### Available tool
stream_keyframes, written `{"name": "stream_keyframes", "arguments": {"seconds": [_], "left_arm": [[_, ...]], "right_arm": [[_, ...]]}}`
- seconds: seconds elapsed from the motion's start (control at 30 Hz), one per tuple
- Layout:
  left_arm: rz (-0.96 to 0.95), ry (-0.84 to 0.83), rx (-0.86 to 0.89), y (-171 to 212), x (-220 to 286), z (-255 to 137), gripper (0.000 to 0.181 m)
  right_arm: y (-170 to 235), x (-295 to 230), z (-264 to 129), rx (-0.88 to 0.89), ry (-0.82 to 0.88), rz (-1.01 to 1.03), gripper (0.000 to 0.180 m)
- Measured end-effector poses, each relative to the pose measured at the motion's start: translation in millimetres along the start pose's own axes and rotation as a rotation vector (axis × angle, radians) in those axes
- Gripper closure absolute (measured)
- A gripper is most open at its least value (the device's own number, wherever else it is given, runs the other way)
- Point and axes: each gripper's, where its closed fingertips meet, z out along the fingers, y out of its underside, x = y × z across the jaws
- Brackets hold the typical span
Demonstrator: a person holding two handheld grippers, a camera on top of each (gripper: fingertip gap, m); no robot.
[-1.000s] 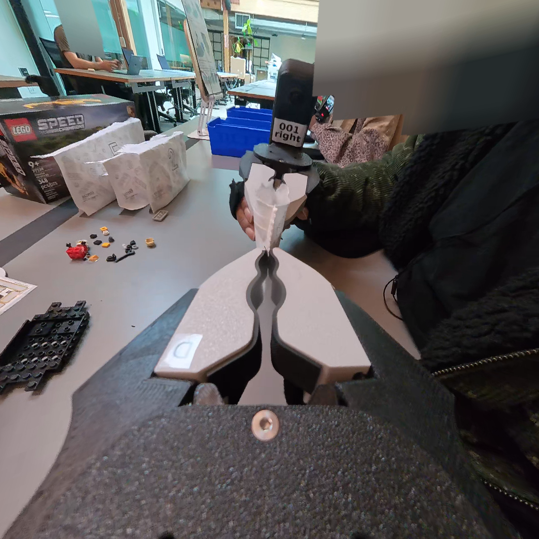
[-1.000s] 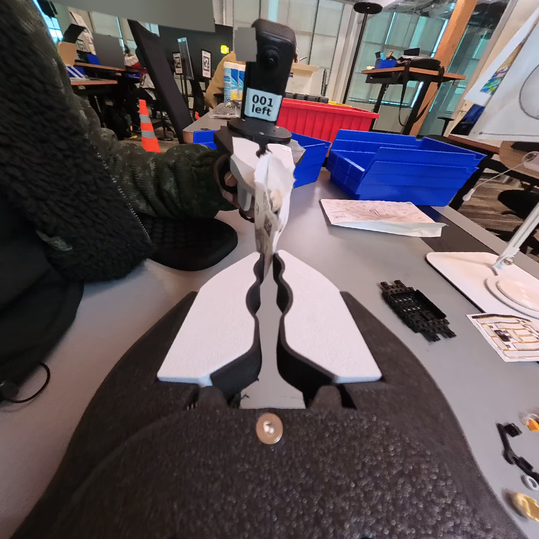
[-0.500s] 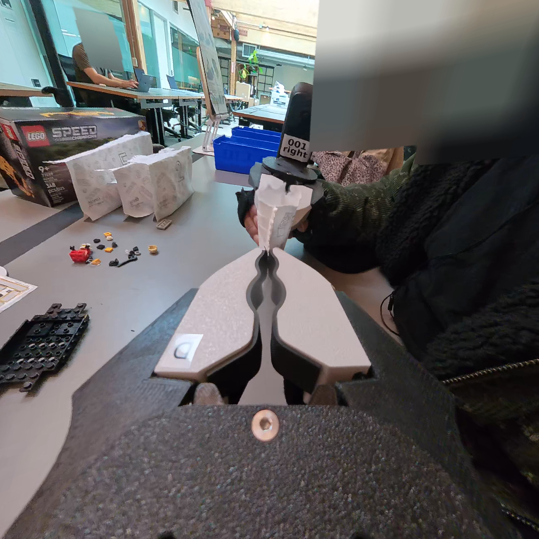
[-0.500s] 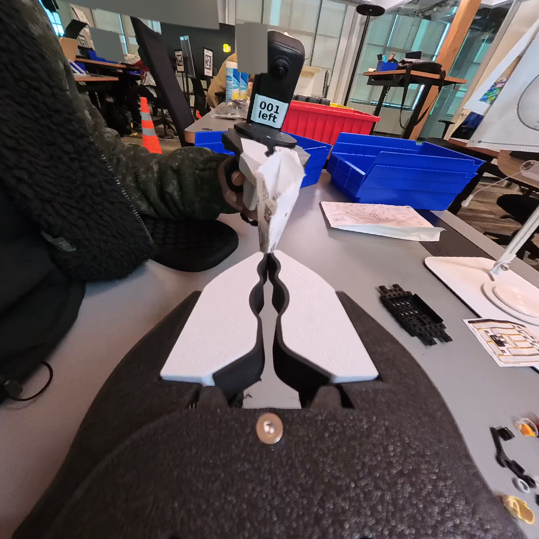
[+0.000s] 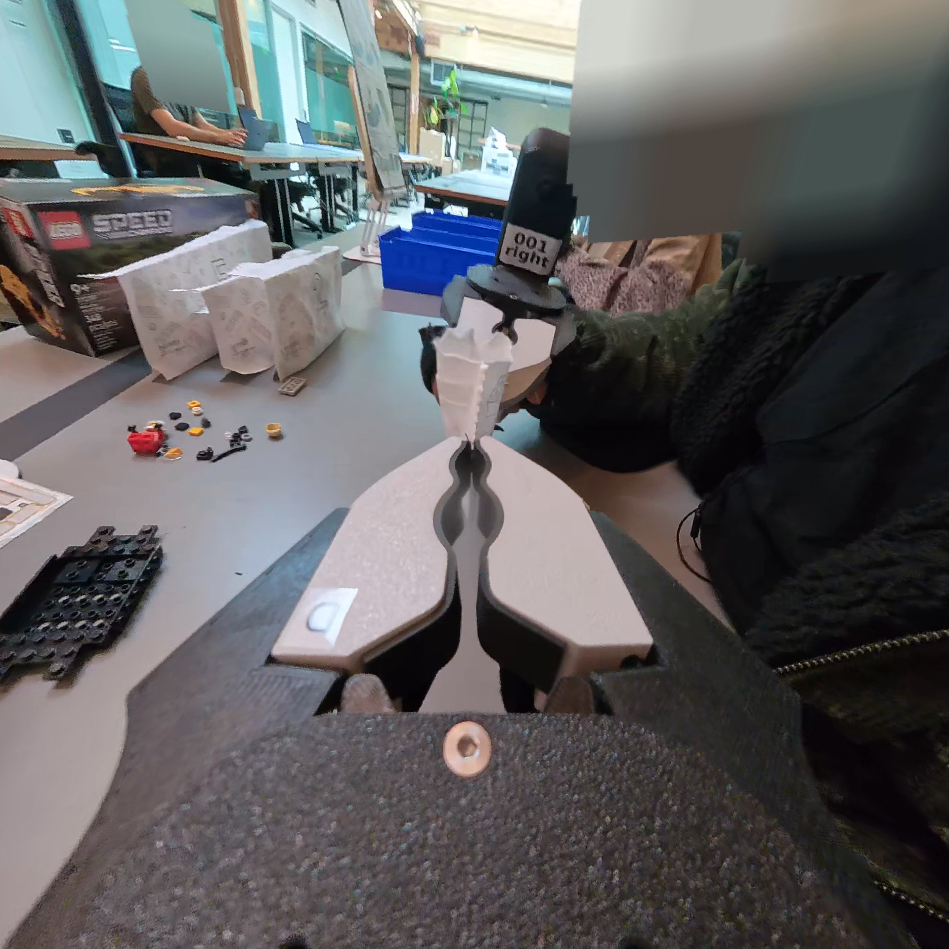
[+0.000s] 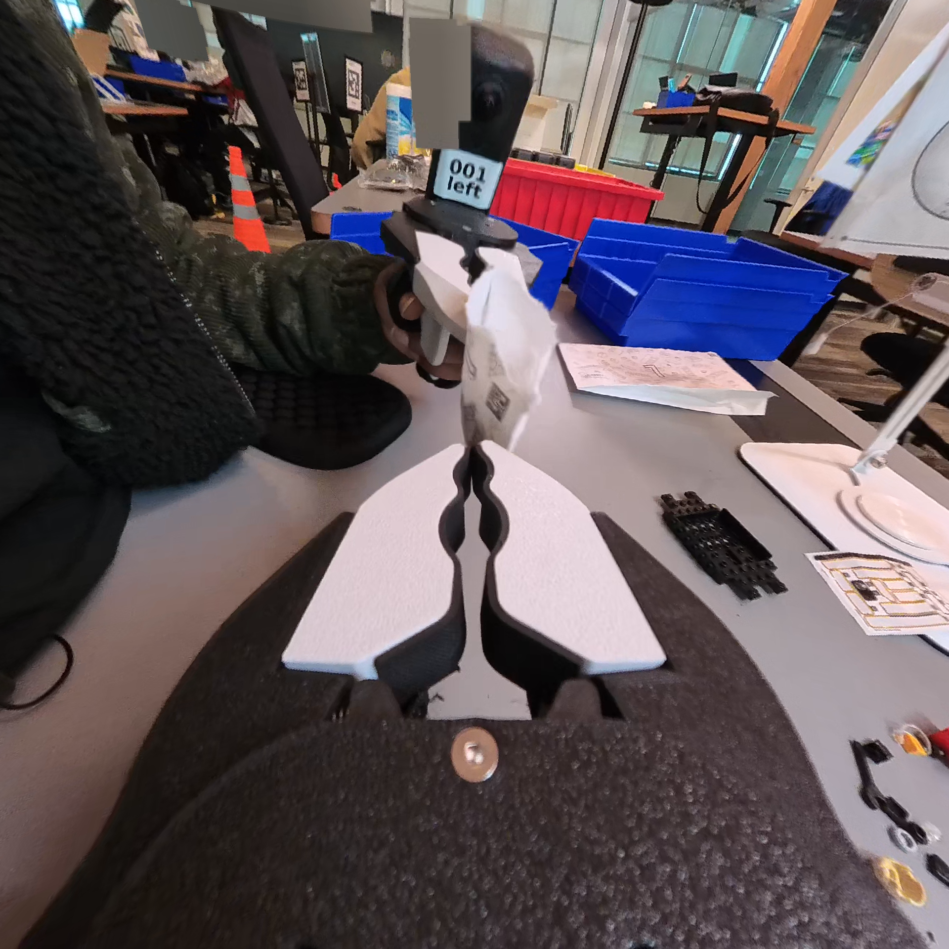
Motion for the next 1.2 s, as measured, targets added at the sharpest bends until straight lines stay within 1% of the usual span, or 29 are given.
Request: {"name": "stream_keyframes", "arguments": {"seconds": [0.07,0.23,0.3,0.33,0.37,0.4,0.43,0.47,0.5,0.53,0.6,0.67,0.7,0.8,0.87,0.9,0.93,0.97,1.0,1.07,1.13,1.17,1.2], "left_arm": [[0.022,0.001,-0.013,1,2,2,0.181],[0.010,-0.015,0.025,-4,-2,-5,0.181],[0.012,-0.009,0.029,-5,-1,-5,0.181],[0.013,-0.006,0.027,-4,0,-4,0.181],[0.014,-0.003,0.023,-3,1,-2,0.181],[0.015,0.003,0.016,-2,2,1,0.181],[0.017,0.009,0.008,0,4,3,0.181],[0.019,0.016,0.000,2,5,6,0.181],[0.023,0.017,-0.012,5,5,7,0.181],[0.030,0.007,-0.017,6,4,7,0.181],[0.031,0.000,-0.027,7,2,6,0.181],[0.043,-0.012,-0.074,16,0,6,0.181],[0.041,-0.017,-0.091,19,-2,5,0.176],[0.039,-0.017,-0.109,22,-2,7,0.156],[0.061,-0.016,-0.146,28,1,12,0.151],[0.069,-0.013,-0.159,31,3,14,0.151],[0.076,-0.015,-0.167,32,3,16,0.159],[0.088,-0.020,-0.167,32,3,16,0.173],[0.097,-0.028,-0.174,32,2,15,0.180],[0.088,-0.042,-0.200,36,-1,13,0.181],[0.075,-0.039,-0.189,35,-2,13,0.181],[0.071,-0.038,-0.183,35,-2,13,0.181],[0.069,-0.035,-0.177,35,-2,12,0.181]], "right_arm": [[1,1,-1,-0.001,0.004,-0.002,0.180],[-5,10,-13,0.029,0.028,0.020,0.180],[-5,18,-13,0.030,0.061,0.058,0.154],[-5,18,-11,0.028,0.057,0.084,0.144],[-6,16,-7,0.038,0.051,0.103,0.139],[-8,12,-3,0.052,0.041,0.111,0.139],[-10,8,1,0.056,0.033,0.108,0.140],[-9,7,4,0.044,0.042,0.095,0.153],[-8,8,4,0.035,0.060,0.068,0.175],[-10,7,2,0.045,0.055,0.046,0.179],[-9,3,0,0.032,0.011,0.060,0.180],[1,3,0,-0.005,0.011,0.046,0.180],[5,4,-1,-0.019,0.014,0.051,0.180],[11,5,1,-0.036,0.007,0.062,0.179],[13,3,2,-0.044,-0.003,0.064,0.180],[15,2,3,-0.051,-0.008,0.066,0.180],[18,2,4,-0.063,-0.006,0.067,0.180],[22,2,5,-0.078,-0.003,0.065,0.178],[24,2,7,-0.092,-0.004,0.065,0.176],[28,2,8,-0.111,0.000,0.068,0.168],[28,2,9,-0.111,0.009,0.067,0.161],[28,2,9,-0.112,0.010,0.062,0.162],[27,1,9,-0.110,0.001,0.051,0.177]]}}
